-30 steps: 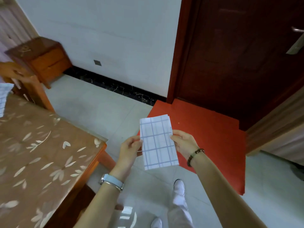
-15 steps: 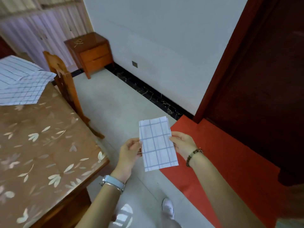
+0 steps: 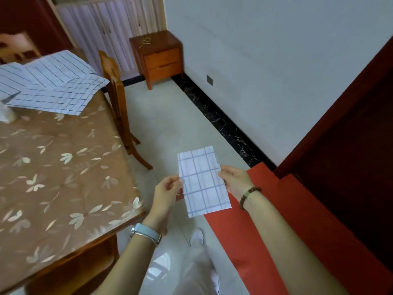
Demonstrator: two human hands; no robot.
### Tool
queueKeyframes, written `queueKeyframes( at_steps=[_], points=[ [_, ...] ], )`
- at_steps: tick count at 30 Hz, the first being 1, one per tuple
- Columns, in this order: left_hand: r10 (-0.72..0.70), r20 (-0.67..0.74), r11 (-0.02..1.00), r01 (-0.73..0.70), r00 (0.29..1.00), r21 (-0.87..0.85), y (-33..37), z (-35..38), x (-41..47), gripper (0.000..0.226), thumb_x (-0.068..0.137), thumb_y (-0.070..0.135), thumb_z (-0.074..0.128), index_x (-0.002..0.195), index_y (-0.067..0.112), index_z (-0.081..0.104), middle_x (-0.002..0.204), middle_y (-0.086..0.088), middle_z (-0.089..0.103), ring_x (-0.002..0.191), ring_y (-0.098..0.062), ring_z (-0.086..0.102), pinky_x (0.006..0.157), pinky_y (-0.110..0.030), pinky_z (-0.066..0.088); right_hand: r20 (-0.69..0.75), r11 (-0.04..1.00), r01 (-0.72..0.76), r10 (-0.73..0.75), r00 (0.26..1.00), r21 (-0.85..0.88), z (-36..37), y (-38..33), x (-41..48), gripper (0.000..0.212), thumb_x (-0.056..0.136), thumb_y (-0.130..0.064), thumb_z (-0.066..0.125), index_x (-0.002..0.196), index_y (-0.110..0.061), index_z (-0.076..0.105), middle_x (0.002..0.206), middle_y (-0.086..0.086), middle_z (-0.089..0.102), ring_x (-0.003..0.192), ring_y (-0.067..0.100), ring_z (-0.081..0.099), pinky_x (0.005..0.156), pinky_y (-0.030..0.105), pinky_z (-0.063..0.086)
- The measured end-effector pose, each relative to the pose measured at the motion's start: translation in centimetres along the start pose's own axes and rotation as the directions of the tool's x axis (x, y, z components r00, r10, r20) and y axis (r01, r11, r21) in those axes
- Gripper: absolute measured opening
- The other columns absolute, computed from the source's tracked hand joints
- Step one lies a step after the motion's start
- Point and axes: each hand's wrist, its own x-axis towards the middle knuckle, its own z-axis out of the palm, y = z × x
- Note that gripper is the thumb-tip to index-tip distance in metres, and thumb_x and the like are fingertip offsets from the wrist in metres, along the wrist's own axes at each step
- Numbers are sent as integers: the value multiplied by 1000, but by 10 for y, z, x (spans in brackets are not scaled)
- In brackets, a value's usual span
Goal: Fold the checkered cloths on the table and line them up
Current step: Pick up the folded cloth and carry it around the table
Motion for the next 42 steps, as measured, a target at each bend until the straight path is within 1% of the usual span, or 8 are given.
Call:
queueKeyframes(
  at_steps=[6, 13, 18, 23, 27, 34, 38, 42],
  points=[
    [14, -24, 1000, -15, 1000, -16, 15, -4, 46, 12, 99, 12, 56, 100, 5, 66, 86, -2, 77, 79, -15, 73, 70, -26, 58, 45, 1000, -5, 6, 999, -31, 12, -31, 47, 24, 91, 0, 55, 90, -17, 72, 101, 15, 72, 92, 27, 66, 86, 43, 54],
    [14, -133, 993, -30, 991, -117, 36, -21, 114, 13, 99, 10, 55, 103, 3, 65, 89, -8, 76, 80, -19, 72, 78, -35, 60, 157, 992, -16, 36, 987, -128, 51, -73, 127, 31, 89, 0, 54, 76, -16, 77, 90, 16, 63, 85, 26, 54, 80, 41, 45],
    [1, -236, 982, -45, 972, -183, 56, -46, 151, 17, 99, 8, 54, 107, -2, 64, 95, -14, 75, 81, -18, 73, 72, -27, 60, 236, 981, 1, 45, 971, -193, 99, -114, 170, 26, 91, 2, 52, 87, -17, 71, 100, 17, 70, 88, 24, 64, 90, 42, 52],
    [-19, -354, 981, -50, 935, -187, 62, -82, 173, 12, 96, 10, 60, 102, 2, 68, 93, -13, 76, 84, -24, 72, 71, -30, 60, 291, 964, -6, 86, 953, -264, 149, -126, 204, 21, 89, -4, 56, 105, -9, 69, 103, 14, 72, 96, 26, 69, 91, 43, 55],
    [-65, -446, 969, -51, 893, -243, 58, -111, 172, 8, 96, 7, 60, 96, 5, 67, 85, -7, 75, 76, -18, 70, 66, -26, 58, 358, 949, -11, 129, 925, -314, 191, -125, 215, 17, 89, -4, 57, 95, -14, 69, 101, 12, 72, 97, 27, 69, 90, 42, 55],
    [-161, -628, 934, -88, 762, -347, 40, -153, 151, 7, 93, 3, 61, 94, 1, 67, 90, -21, 71, 80, -25, 69, 69, -31, 59, 518, 869, 87, 207, 830, -486, 275, -115, 226, 14, 85, -12, 62, 92, -22, 69, 99, 6, 73, 96, 24, 68, 90, 43, 55],
    [-263, -720, 903, -99, 642, -418, 26, -168, 139, 15, 94, 3, 60, 103, -7, 66, 96, -24, 71, 74, -19, 71, 61, -26, 58, 602, 828, 160, 243, 761, -537, 318, -107, 225, 14, 86, -7, 62, 96, -13, 69, 96, 4, 70, 94, 22, 66, 85, 36, 54],
    [-318, -794, 880, -151, 518, -450, 12, -175, 133, 19, 95, 6, 60, 106, -9, 65, 104, -24, 71, 88, -29, 73, 69, -29, 59, 714, 751, 310, 291, 637, -583, 360, -96, 231, 21, 89, -1, 58, 108, -4, 65, 103, 8, 63, 99, 22, 59, 84, 28, 46]
  ],
)
